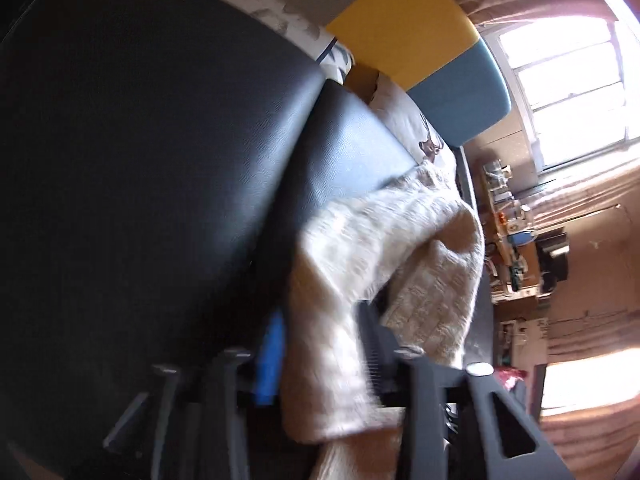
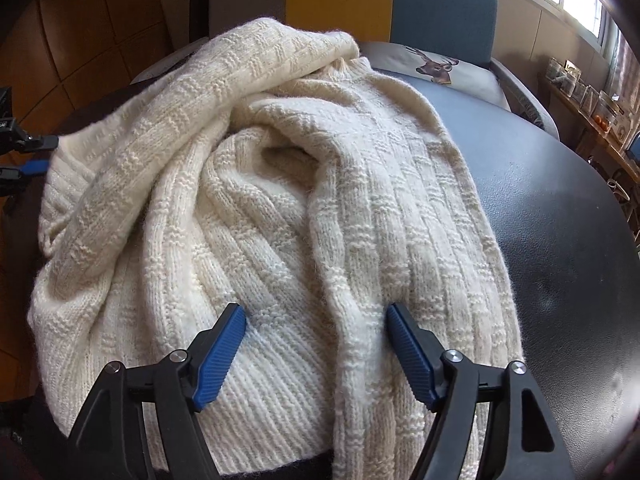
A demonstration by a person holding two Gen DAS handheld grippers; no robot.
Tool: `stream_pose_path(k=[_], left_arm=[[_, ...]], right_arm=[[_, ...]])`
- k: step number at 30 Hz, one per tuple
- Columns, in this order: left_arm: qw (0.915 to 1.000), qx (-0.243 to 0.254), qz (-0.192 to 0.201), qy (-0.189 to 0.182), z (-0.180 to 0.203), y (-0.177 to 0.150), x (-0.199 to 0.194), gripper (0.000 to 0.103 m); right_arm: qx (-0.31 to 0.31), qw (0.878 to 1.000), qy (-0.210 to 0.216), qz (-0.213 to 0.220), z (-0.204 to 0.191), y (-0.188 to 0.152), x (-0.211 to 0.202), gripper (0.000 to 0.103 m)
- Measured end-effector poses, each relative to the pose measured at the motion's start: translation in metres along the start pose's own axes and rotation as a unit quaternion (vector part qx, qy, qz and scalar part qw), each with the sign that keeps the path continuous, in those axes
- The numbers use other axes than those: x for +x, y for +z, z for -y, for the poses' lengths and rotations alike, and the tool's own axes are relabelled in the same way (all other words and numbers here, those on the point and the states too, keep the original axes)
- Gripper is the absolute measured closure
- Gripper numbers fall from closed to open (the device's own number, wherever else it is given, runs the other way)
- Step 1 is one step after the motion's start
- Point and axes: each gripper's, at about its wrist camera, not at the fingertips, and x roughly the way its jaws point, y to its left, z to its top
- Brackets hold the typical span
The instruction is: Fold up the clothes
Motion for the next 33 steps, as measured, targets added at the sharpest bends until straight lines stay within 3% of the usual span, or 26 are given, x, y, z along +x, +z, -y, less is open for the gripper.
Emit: stream_pose_path(k=[3, 6, 9, 11, 12, 13, 14, 15, 17, 18, 20, 24, 26, 27, 28, 29, 31, 33], left_arm=[[0.9997, 0.005, 0.023, -0.005, -0.012, -0.005, -0.027, 0.031], [0.9995, 0.027, 0.013, 0.007, -0.015, -0.018, -0.04, 0.031], [0.9953, 0.086, 0.003, 0.044, 0.003, -0.04, -0.038, 0.031], [0.9844, 0.156, 0.023, 0.079, 0.029, -0.062, -0.032, 0.028], [0.9744, 0.198, 0.037, 0.1, 0.042, -0.074, -0.028, 0.024], [0.9581, 0.252, 0.056, 0.124, 0.057, -0.087, -0.024, 0.022], [0.9354, 0.311, 0.077, 0.15, 0.072, -0.101, -0.019, 0.021], [0.907, 0.368, 0.098, 0.18, 0.086, -0.115, -0.013, 0.016], [0.8422, 0.464, 0.124, 0.245, 0.106, -0.139, 0.005, 0.008], [0.8173, 0.498, 0.123, 0.263, 0.112, -0.145, 0.015, 0.008], [0.8025, 0.53, 0.092, 0.259, 0.113, -0.149, 0.032, 0.008], [0.807, 0.532, 0.03, 0.255, 0.099, -0.14, 0.057, 0.008], [0.8171, 0.513, 0.015, 0.262, 0.087, -0.129, 0.062, 0.008], [0.8321, 0.492, 0.005, 0.256, 0.08, -0.121, 0.063, 0.016], [0.8522, 0.463, -0.007, 0.244, 0.072, -0.111, 0.064, 0.046], [0.8778, 0.423, -0.019, 0.224, 0.064, -0.1, 0.063, 0.061], [0.922, 0.347, -0.013, 0.172, 0.049, -0.08, 0.052, 0.075], [0.9521, 0.281, 0.009, 0.12, 0.037, -0.066, 0.036, 0.083]], right_arm=[[0.002, 1.0, -0.001, 0.001, 0.0, 0.0, 0.0, 0.028], [0.004, 1.0, -0.004, 0.008, 0.0, 0.0, 0.001, 0.027], [0.006, 1.0, -0.007, 0.018, -0.001, -0.002, 0.001, 0.027], [0.007, 1.0, -0.01, 0.024, -0.001, -0.003, 0.001, 0.026], [0.007, 1.0, -0.01, 0.027, -0.001, -0.003, 0.001, 0.026], [0.007, 1.0, -0.01, 0.028, -0.001, -0.003, 0.001, 0.026], [0.007, 1.0, -0.01, 0.029, -0.001, -0.003, 0.0, 0.026], [0.006, 1.0, -0.009, 0.029, -0.001, -0.003, 0.001, 0.026], [0.006, 0.999, -0.009, 0.03, 0.0, -0.003, 0.001, 0.026], [0.006, 0.999, -0.01, 0.031, -0.001, -0.003, 0.001, 0.026], [0.006, 0.999, -0.01, 0.033, -0.001, -0.003, 0.001, 0.026], [0.005, 0.999, -0.009, 0.04, 0.0, -0.006, 0.0, 0.026], [0.005, 0.999, -0.009, 0.041, 0.0, -0.006, 0.0, 0.026], [0.005, 0.999, -0.009, 0.041, 0.0, -0.006, 0.0, 0.026], [0.006, 0.999, -0.01, 0.041, -0.001, -0.006, 0.0, 0.026], [0.007, 0.999, -0.011, 0.042, -0.001, -0.006, -0.001, 0.026], [0.009, 0.999, -0.014, 0.047, -0.002, -0.007, -0.001, 0.026], [0.009, 0.999, -0.016, 0.05, -0.002, -0.008, -0.002, 0.026]])
